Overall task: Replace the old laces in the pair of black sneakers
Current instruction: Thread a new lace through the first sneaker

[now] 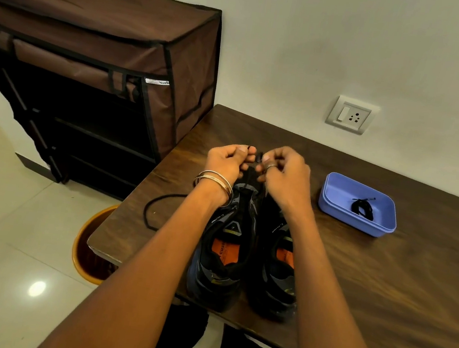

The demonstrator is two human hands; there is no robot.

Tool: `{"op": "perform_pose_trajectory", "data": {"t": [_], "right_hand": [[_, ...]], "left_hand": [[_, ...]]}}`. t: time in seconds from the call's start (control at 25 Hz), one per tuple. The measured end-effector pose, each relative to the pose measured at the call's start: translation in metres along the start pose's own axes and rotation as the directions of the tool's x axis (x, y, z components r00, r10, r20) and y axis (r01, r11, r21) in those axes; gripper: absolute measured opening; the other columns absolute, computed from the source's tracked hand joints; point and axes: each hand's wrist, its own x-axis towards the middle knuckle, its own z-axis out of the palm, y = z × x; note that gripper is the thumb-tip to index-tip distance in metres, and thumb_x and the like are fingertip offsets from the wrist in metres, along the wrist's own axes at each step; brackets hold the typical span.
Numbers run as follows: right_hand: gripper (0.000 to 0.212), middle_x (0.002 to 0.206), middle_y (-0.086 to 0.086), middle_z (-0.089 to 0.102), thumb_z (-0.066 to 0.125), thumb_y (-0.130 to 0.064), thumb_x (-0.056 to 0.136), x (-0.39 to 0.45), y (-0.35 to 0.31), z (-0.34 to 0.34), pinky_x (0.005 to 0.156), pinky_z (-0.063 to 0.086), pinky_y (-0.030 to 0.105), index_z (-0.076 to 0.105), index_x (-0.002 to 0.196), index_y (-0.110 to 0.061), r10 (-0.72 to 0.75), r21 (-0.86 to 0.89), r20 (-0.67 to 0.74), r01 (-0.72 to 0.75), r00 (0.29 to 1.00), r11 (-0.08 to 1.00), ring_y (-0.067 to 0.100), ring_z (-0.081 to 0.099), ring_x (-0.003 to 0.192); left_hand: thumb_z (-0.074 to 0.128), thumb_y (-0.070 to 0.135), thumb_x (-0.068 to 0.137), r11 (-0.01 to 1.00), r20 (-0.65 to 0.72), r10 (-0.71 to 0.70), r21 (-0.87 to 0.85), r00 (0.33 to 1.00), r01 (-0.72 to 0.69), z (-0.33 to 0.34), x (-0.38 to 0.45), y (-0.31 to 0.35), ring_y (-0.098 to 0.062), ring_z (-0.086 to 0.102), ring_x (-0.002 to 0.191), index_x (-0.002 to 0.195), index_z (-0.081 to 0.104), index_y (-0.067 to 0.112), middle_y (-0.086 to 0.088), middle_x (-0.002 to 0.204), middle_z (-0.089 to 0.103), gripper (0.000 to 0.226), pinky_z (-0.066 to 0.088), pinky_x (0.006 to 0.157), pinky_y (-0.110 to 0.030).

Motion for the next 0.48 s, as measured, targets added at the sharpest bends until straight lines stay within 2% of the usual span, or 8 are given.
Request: {"op": "perform_pose_trajectory", "data": {"t": [0.08, 0.16, 0.2, 0.28, 0.36, 0.44, 0.48], "right_hand": [[0.014, 0.086, 0.003, 0.068, 0.051, -0.002, 0.094, -0.001, -0.001, -0.004, 0.068, 0.052, 0.023, 0.061, 0.089, -0.011, -0.011, -0.113, 0.062, 0.018, 0.998, 0.993, 0.014, 0.065, 0.079], [0.015, 0.091, 0.005, 0.064, 0.048, 0.001, 0.090, 0.001, -0.001, -0.008, 0.070, 0.049, 0.031, 0.059, 0.089, -0.009, -0.011, -0.287, 0.151, 0.054, 0.988, 0.956, 0.022, 0.061, 0.083], [0.016, 0.092, 0.005, 0.063, 0.047, 0.002, 0.087, 0.002, -0.002, -0.009, 0.072, 0.048, 0.034, 0.058, 0.087, -0.010, -0.002, -0.364, 0.210, 0.081, 0.978, 0.928, 0.024, 0.059, 0.085], [0.016, 0.095, 0.006, 0.063, 0.050, 0.003, 0.085, 0.002, -0.005, -0.010, 0.071, 0.045, 0.028, 0.059, 0.085, -0.010, -0.026, -0.393, 0.267, 0.133, 0.963, 0.910, 0.024, 0.057, 0.087], [0.012, 0.099, 0.008, 0.061, 0.055, 0.001, 0.089, 0.004, -0.009, -0.012, 0.063, 0.038, 0.010, 0.063, 0.088, -0.008, -0.096, -0.333, 0.130, 0.135, 0.987, 0.933, 0.018, 0.055, 0.086], [0.010, 0.100, 0.010, 0.061, 0.059, -0.004, 0.093, 0.006, -0.012, -0.016, 0.058, 0.036, 0.001, 0.064, 0.089, -0.011, -0.113, -0.247, -0.037, 0.100, 0.993, 0.964, 0.010, 0.053, 0.080], [0.010, 0.101, 0.011, 0.063, 0.060, -0.005, 0.094, 0.007, -0.011, -0.016, 0.058, 0.036, -0.001, 0.065, 0.089, -0.012, -0.111, -0.219, -0.075, 0.092, 0.991, 0.971, 0.009, 0.054, 0.079]], "left_hand": [[0.054, 0.012, 0.097, 0.999, -0.018, 0.002, 0.041, 1.000, -0.002, -0.001, 0.000, -0.001, -0.009, 0.058, 0.070, 0.092, 0.071, 0.015, 0.002, 0.082, 0.069, 0.018, 0.047, 0.062, -0.023], [0.060, 0.011, 0.094, 0.990, -0.052, 0.105, 0.104, 0.993, -0.099, -0.007, 0.003, 0.000, -0.007, 0.062, 0.077, 0.093, 0.073, 0.015, 0.005, 0.086, 0.070, 0.013, 0.051, 0.075, -0.025], [0.062, 0.009, 0.092, 0.976, -0.044, 0.165, 0.149, 0.985, -0.157, -0.009, 0.003, 0.002, -0.006, 0.064, 0.082, 0.093, 0.073, 0.015, 0.006, 0.087, 0.070, 0.012, 0.053, 0.080, -0.024], [0.063, 0.005, 0.090, 0.966, 0.046, 0.195, 0.163, 0.980, -0.200, -0.011, 0.001, 0.007, -0.009, 0.067, 0.084, 0.093, 0.073, 0.011, 0.002, 0.087, 0.072, 0.012, 0.055, 0.080, -0.023], [0.061, 0.002, 0.091, 0.983, 0.141, 0.156, 0.071, 0.978, -0.167, -0.005, -0.008, 0.011, -0.011, 0.068, 0.074, 0.097, 0.072, 0.002, -0.006, 0.084, 0.071, 0.012, 0.056, 0.070, -0.022], [0.061, 0.002, 0.091, 0.991, 0.149, 0.134, 0.009, 0.980, -0.136, 0.002, -0.015, 0.016, -0.012, 0.068, 0.066, 0.100, 0.070, -0.003, -0.010, 0.080, 0.071, 0.014, 0.057, 0.064, -0.022], [0.062, 0.002, 0.090, 0.992, 0.141, 0.128, -0.005, 0.982, -0.129, 0.004, -0.016, 0.017, -0.013, 0.068, 0.065, 0.100, 0.070, -0.003, -0.010, 0.079, 0.071, 0.014, 0.058, 0.065, -0.023]]}}
